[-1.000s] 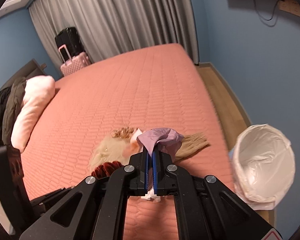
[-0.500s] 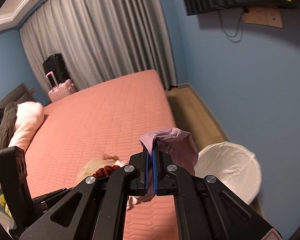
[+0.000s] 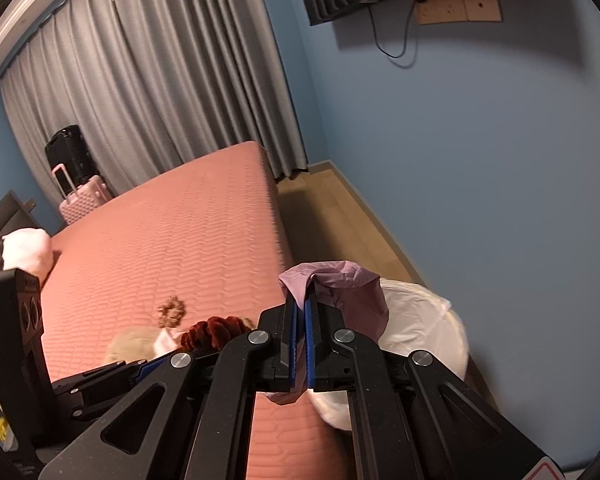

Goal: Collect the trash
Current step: 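Carry scrunchie and lilac cloth to the wastebasket and open both tools inside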

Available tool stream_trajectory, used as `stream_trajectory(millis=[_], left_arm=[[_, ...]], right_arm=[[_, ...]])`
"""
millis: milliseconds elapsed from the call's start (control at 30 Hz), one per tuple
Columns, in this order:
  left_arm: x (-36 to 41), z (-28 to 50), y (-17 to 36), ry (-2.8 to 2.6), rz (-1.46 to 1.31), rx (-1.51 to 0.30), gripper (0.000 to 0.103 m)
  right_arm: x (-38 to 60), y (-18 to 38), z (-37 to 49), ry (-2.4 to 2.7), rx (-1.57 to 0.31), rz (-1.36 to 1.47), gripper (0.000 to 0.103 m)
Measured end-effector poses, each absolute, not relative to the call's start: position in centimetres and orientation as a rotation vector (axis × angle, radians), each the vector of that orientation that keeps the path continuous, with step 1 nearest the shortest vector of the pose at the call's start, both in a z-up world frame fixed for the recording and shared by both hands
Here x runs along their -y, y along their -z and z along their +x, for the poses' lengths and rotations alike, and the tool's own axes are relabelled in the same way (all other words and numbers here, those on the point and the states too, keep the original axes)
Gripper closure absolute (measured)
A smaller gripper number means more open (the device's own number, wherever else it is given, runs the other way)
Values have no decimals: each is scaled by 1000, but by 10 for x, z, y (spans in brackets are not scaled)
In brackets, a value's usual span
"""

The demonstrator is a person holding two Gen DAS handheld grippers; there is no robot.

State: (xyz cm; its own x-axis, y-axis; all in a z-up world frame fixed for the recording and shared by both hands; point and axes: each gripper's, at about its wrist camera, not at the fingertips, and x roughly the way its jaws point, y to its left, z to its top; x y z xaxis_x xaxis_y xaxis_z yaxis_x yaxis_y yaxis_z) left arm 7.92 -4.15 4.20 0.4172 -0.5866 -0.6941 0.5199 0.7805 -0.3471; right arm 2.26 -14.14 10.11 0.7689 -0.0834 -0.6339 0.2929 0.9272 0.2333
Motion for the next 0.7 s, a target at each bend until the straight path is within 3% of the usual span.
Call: stream_trajectory(millis=[300, 333, 467, 700], left_arm=[[99, 91, -31, 755, -14, -916, 84], [103, 91, -31, 751, -3, -913, 79], [112, 93, -32, 723, 14, -905, 57], [109, 95, -35, 691, -1, -908, 57]], right_arm=[[182, -87, 27, 263, -684, 357, 94], [184, -87, 27, 267, -684, 361, 93], [192, -85, 26, 285, -675, 364, 71], [199, -83, 23, 298, -670, 375, 67]])
